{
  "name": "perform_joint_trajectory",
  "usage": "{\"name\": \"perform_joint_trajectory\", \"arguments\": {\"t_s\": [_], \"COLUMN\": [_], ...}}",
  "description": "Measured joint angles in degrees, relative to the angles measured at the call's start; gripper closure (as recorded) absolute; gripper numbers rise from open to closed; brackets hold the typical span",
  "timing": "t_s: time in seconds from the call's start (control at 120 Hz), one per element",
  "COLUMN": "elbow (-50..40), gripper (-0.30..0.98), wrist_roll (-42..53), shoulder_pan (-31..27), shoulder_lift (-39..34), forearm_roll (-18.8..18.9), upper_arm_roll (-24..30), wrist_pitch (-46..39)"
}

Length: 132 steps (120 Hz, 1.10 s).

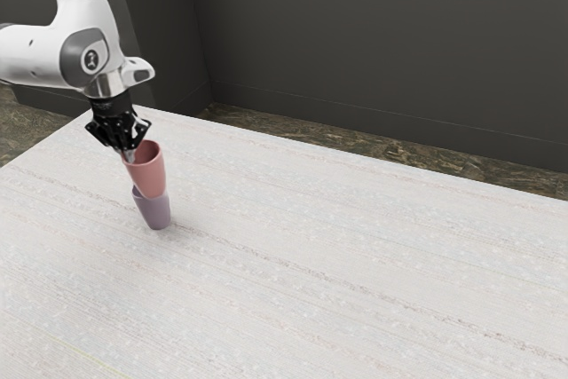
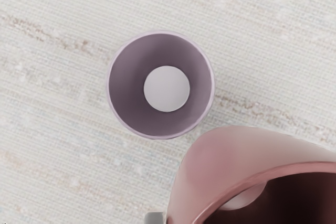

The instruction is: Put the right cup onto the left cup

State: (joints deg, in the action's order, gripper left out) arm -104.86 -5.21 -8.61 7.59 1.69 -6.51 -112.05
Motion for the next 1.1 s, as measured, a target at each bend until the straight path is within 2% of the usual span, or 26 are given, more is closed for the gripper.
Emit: {"name": "perform_joint_trajectory", "arguments": {"t_s": [0.55, 1.1], "elbow": [6.31, 13.77], "gripper": [0.79, 0.79], "wrist_roll": [1.18, 2.3], "shoulder_pan": [-3.57, -4.23], "shoulder_lift": [4.51, 11.25], "forearm_roll": [-0.52, -0.77], "upper_arm_roll": [0.02, 0.1], "wrist_pitch": [1.23, 3.33]}}
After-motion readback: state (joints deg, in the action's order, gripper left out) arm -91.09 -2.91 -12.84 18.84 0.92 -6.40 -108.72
